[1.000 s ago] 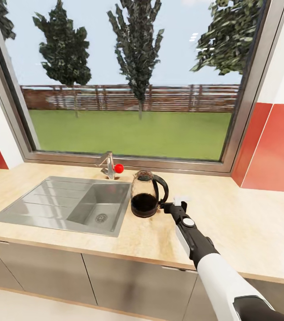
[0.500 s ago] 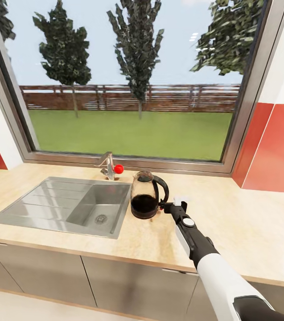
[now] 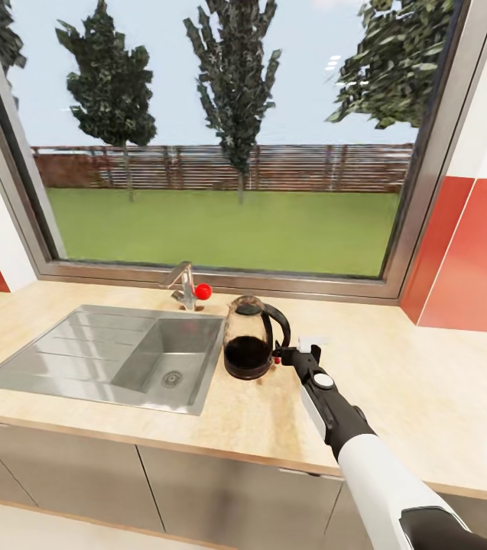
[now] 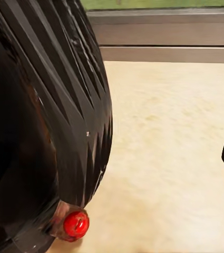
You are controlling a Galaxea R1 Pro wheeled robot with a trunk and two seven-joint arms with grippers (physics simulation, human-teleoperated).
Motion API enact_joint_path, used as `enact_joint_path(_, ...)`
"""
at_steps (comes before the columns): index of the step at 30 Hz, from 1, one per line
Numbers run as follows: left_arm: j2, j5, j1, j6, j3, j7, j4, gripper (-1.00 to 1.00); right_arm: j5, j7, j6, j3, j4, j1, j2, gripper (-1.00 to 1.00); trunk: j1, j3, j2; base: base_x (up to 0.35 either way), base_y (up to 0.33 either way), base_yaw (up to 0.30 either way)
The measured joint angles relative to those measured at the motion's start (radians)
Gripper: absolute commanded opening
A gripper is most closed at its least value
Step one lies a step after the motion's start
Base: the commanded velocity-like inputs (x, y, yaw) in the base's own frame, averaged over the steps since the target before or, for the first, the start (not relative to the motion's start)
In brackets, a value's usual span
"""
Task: Set up a coffee station on the kitchen countertop: keep the coffee maker on the countertop, move the bottle of coffee from the kitchen shelf to the counter next to the coffee maker, place a paper coffee filter on top of the coffee maker, put the saucer next to the coffee maker with the coffee cup on the saucer, and place the electric kettle next to the coffee maker.
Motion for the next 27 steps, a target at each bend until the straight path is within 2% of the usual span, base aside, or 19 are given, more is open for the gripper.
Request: enact_joint_path(27,0.001,0.0,0.0,0.0,0.0,0.0,0.0,1.0,-0.001,0.0,0.0,0.0,0.0,0.0,0.0,1.0,0.0,0.0,0.0,0.051,0.0,0.0)
